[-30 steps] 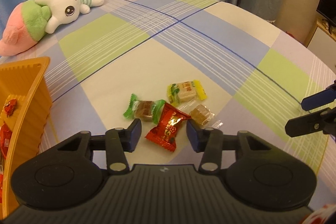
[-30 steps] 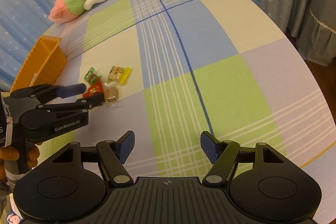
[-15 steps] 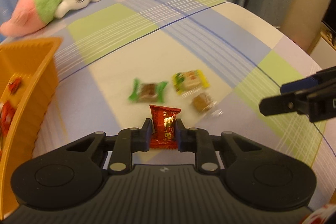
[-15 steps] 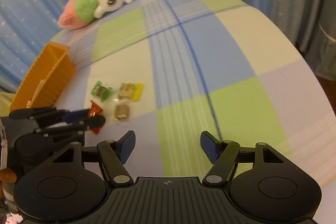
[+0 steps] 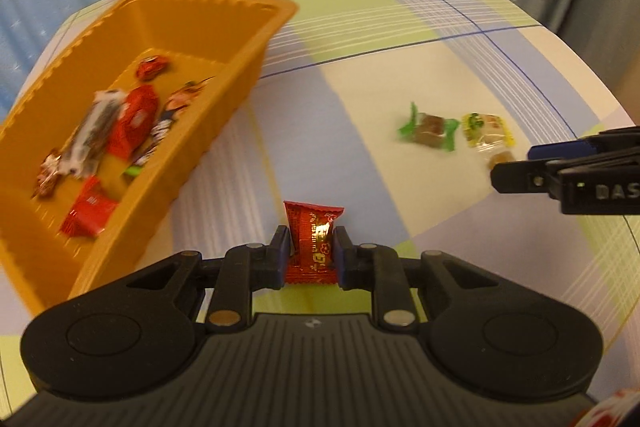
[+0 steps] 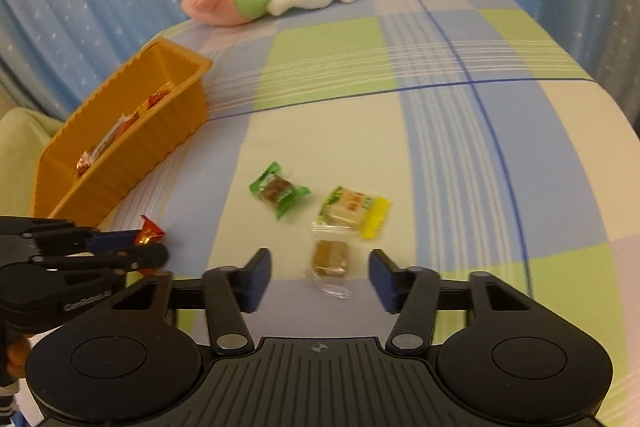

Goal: Organize snacks
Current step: 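Grasp the clear-wrapped brown candy with the right gripper while the left holds the red candy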

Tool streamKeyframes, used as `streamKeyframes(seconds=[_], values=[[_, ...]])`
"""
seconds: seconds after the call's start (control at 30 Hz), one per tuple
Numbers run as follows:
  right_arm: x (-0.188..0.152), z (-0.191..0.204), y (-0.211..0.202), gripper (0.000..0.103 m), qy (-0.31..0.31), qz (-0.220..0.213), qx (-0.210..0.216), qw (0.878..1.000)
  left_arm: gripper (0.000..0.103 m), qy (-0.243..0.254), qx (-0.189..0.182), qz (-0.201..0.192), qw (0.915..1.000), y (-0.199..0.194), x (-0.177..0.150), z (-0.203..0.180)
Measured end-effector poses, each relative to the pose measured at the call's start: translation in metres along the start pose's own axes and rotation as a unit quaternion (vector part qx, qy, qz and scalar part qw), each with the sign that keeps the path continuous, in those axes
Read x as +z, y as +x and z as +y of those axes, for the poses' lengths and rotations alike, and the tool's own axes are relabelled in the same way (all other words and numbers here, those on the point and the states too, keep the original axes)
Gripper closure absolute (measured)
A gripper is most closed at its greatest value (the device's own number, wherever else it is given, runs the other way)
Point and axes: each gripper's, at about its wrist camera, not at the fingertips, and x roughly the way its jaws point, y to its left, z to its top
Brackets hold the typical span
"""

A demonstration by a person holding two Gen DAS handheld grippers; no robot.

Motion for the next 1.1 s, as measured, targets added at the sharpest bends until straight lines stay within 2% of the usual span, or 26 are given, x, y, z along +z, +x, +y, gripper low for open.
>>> streamKeyframes(seconds=[0.3,0.37,0.7,1.1], values=[[-0.004,0.016,0.015,0.067,-0.046,-0.003,-0.036,0.998,0.084,-0.017,0.01,-0.006,0.9998,-0.019,-0.011,0.011],[-0.005,0.018,0.016,0.08,-0.062,-0.005,-0.047,0.997,0.085,-0.017,0.011,-0.009,0.9997,-0.022,-0.013,0.011],[-0.023,0.032,0.008,0.082,-0.099,0.006,-0.037,0.994,0.085,-0.024,0.009,-0.016,0.9995,-0.038,-0.021,0.011],[-0.045,0.052,-0.015,0.082,-0.108,0.029,-0.007,0.994,0.085,-0.032,0.006,-0.031,0.999,-0.063,-0.037,0.01]])
